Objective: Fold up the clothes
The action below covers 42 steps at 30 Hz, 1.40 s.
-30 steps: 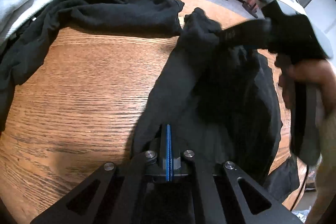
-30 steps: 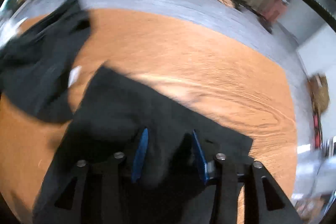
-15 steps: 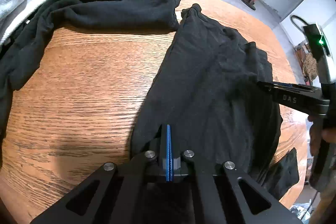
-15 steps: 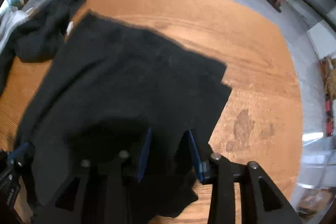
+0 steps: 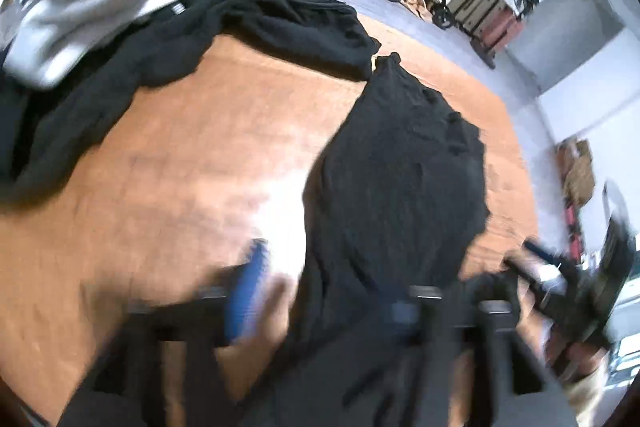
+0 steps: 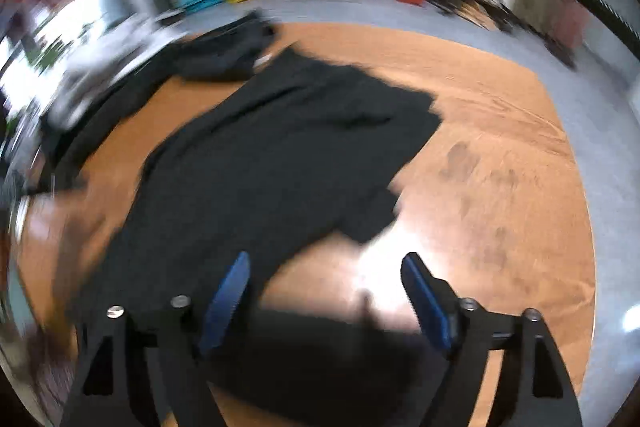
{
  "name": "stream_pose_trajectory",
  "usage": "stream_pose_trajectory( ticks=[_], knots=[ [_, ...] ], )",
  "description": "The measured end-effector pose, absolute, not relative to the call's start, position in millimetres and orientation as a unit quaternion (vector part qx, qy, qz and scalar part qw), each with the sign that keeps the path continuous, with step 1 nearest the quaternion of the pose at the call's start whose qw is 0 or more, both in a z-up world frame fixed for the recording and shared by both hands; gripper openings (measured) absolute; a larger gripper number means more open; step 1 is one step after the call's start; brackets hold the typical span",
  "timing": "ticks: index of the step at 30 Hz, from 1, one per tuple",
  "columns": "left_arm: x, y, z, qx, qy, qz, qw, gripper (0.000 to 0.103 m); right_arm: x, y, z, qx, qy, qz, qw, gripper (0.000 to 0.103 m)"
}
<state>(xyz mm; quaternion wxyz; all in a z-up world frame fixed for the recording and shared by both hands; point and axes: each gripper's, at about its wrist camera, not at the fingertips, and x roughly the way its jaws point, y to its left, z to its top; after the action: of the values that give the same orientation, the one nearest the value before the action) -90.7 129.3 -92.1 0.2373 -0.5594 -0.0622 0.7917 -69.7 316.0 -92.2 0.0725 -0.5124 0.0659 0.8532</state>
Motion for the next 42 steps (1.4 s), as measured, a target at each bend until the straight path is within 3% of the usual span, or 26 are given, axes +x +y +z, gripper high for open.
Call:
stream_pose_trajectory(
  ticks=[5, 11, 20, 21, 22, 23, 24, 25, 26, 28, 34, 39, 42],
  knots=[
    [-28, 140, -78, -0.532, 0.025, 0.807, 0.256, 0.067, -4, 290, -125, -0.529, 0.016, 0.846, 0.071, 0.084],
    [9, 160, -105, -0.534, 0.139, 0.798, 0.242, 0.067, 31, 285, -144, -0.539, 0.014, 0.839, 0.075, 0.085],
    [-5, 136, -153, -0.556, 0.103, 0.793, 0.227, 0.067, 45, 353, -132, -0.528, 0.110, 0.831, 0.140, 0.085],
    [-4, 135, -157, -0.557, 0.100, 0.793, 0.226, 0.065, 45, 359, -136, -0.529, 0.119, 0.827, 0.148, 0.085],
    [-2, 134, -159, -0.553, 0.097, 0.795, 0.229, 0.051, 46, 364, -139, -0.531, 0.128, 0.823, 0.155, 0.085],
    [0, 133, -160, -0.550, 0.093, 0.797, 0.232, 0.033, 46, 369, -145, -0.534, 0.139, 0.818, 0.162, 0.083],
    [0, 131, -160, -0.553, 0.085, 0.795, 0.236, 0.022, 47, 372, -149, -0.533, 0.146, 0.816, 0.169, 0.081],
    [1, 130, -160, -0.556, 0.077, 0.792, 0.241, 0.008, 48, 370, -143, -0.519, 0.139, 0.825, 0.173, 0.052],
    [-1, 127, -157, -0.564, 0.062, 0.787, 0.245, 0.008, 42, 364, -130, -0.510, 0.135, 0.834, 0.162, 0.019],
    [-5, 123, -149, -0.567, 0.045, 0.783, 0.250, 0.007, 32, 354, -104, -0.491, 0.128, 0.850, 0.139, 0.011],
    [-23, 85, -97, -0.539, -0.051, 0.798, 0.265, 0.006, 0, 324, -26, -0.432, 0.105, 0.893, 0.070, 0.008],
    [-34, 40, -97, -0.531, -0.096, 0.825, 0.169, 0.006, -41, 277, 43, -0.372, 0.064, 0.926, 0.003, 0.008],
    [-29, 29, -109, -0.536, -0.069, 0.832, 0.125, 0.008, -67, 240, 67, -0.359, 0.013, 0.933, -0.023, 0.013]
  ],
)
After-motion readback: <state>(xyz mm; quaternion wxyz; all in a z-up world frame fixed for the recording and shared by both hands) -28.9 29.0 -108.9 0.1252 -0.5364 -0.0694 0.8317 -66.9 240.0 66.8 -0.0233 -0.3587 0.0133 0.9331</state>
